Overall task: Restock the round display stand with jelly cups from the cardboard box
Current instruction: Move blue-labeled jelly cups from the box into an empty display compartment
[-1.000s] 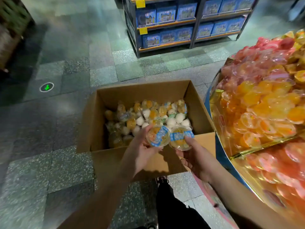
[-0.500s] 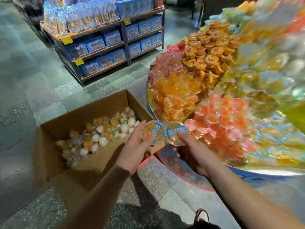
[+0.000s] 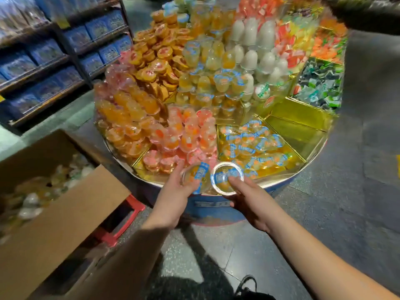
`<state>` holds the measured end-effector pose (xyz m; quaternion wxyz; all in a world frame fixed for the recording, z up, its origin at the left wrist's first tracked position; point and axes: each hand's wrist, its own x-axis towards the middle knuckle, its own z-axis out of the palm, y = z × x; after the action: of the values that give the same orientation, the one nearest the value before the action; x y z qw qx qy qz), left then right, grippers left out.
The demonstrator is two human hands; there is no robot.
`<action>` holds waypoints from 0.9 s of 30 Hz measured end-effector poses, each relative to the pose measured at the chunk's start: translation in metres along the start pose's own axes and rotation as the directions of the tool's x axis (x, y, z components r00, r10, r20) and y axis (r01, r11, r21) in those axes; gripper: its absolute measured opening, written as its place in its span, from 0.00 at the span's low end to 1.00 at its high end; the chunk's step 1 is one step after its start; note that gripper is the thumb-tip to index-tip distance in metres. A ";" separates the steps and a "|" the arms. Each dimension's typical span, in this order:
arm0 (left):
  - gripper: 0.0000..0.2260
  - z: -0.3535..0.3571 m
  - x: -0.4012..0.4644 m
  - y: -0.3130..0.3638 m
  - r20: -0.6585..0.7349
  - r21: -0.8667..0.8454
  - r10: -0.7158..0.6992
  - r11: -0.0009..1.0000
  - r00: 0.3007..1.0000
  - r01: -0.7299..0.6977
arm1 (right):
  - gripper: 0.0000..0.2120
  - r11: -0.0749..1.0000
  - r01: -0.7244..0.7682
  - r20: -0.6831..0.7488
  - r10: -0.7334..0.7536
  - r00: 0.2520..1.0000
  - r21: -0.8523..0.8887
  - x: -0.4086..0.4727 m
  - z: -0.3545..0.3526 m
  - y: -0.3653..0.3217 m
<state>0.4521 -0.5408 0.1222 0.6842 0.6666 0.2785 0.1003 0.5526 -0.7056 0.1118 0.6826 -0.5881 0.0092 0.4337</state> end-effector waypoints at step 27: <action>0.02 0.274 0.173 -0.055 0.121 -0.204 -0.529 0.815 0.840 0.543 | 0.09 0.982 -0.182 -0.342 0.185 0.921 0.043 0.105 -0.288 -0.052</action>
<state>0.7230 -0.6926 0.0147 0.7650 0.4798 0.4213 -0.0842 0.7922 -0.8744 0.0094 0.6298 -0.6479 0.1856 0.3862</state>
